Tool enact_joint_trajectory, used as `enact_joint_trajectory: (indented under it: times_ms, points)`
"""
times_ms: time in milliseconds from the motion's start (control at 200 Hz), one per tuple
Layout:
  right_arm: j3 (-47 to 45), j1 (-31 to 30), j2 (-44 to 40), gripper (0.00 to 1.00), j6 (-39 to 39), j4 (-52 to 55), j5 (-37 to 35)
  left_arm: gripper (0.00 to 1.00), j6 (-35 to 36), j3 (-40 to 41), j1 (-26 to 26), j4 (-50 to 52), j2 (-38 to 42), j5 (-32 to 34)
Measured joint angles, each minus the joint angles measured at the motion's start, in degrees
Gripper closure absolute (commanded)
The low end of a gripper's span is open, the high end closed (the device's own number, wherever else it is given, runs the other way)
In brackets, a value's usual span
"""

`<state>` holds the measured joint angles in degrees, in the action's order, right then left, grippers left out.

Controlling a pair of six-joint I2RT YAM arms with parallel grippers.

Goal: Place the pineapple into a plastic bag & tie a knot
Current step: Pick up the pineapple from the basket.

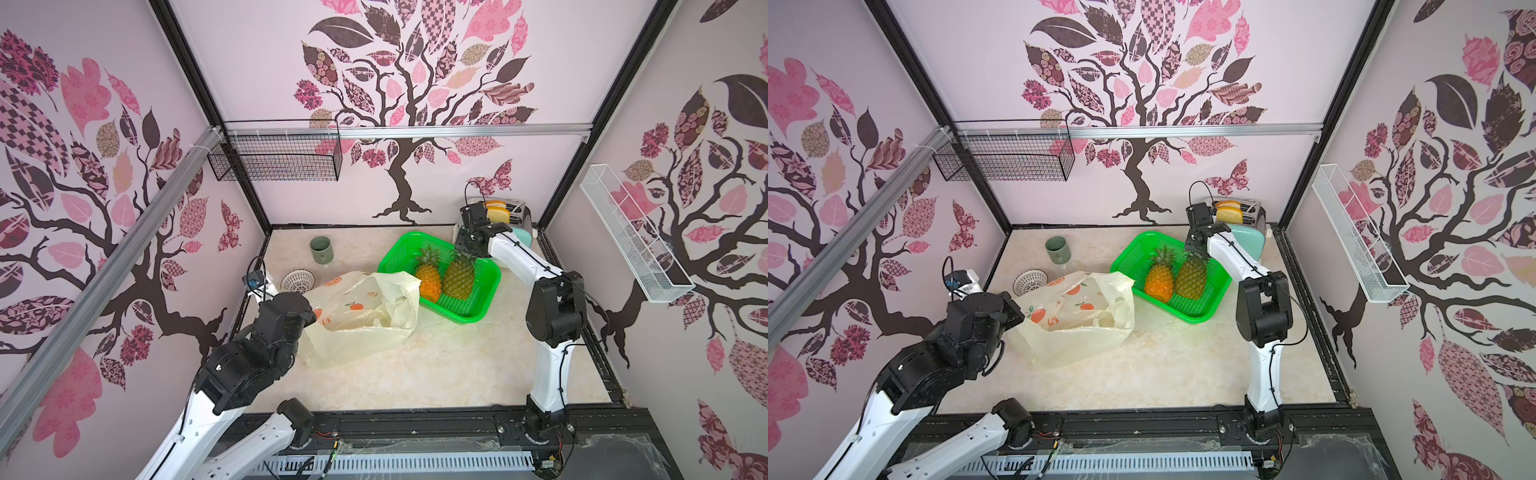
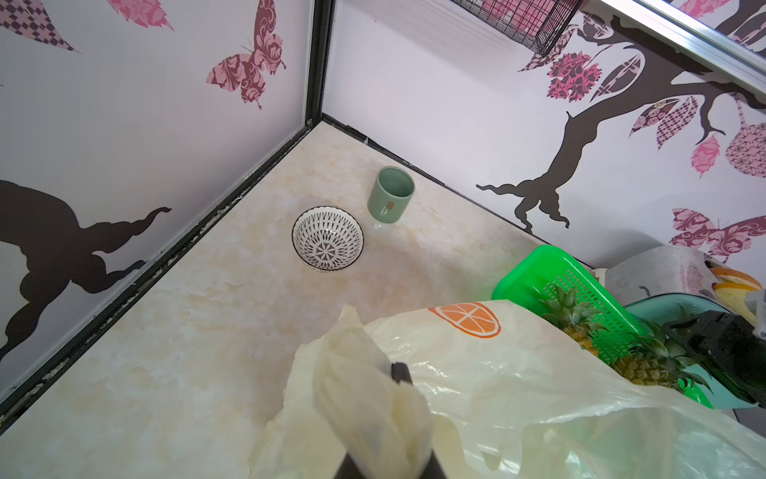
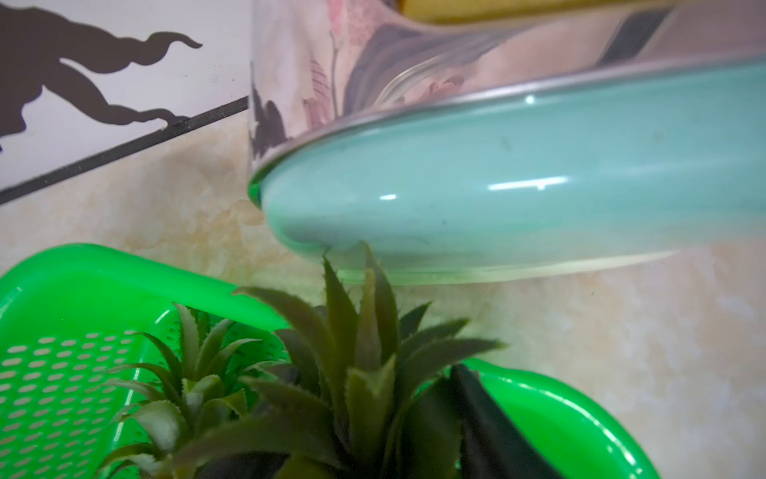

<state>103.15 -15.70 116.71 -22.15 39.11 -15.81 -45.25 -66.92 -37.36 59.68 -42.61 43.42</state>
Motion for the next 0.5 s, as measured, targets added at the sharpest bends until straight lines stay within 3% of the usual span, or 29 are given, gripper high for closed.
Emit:
enact_joint_trajectory:
  times_ms: [360,500]
  points:
    - [-4.3,1.0,-3.1,1.0,0.3,-2.8,3.4,1.0,0.0,0.7,0.0,0.0,-0.1,-0.5]
    - [-7.0,1.0,-6.5,1.0,0.7,-3.5,4.6,1.0,0.1,0.7,0.2,0.0,-0.1,-0.9]
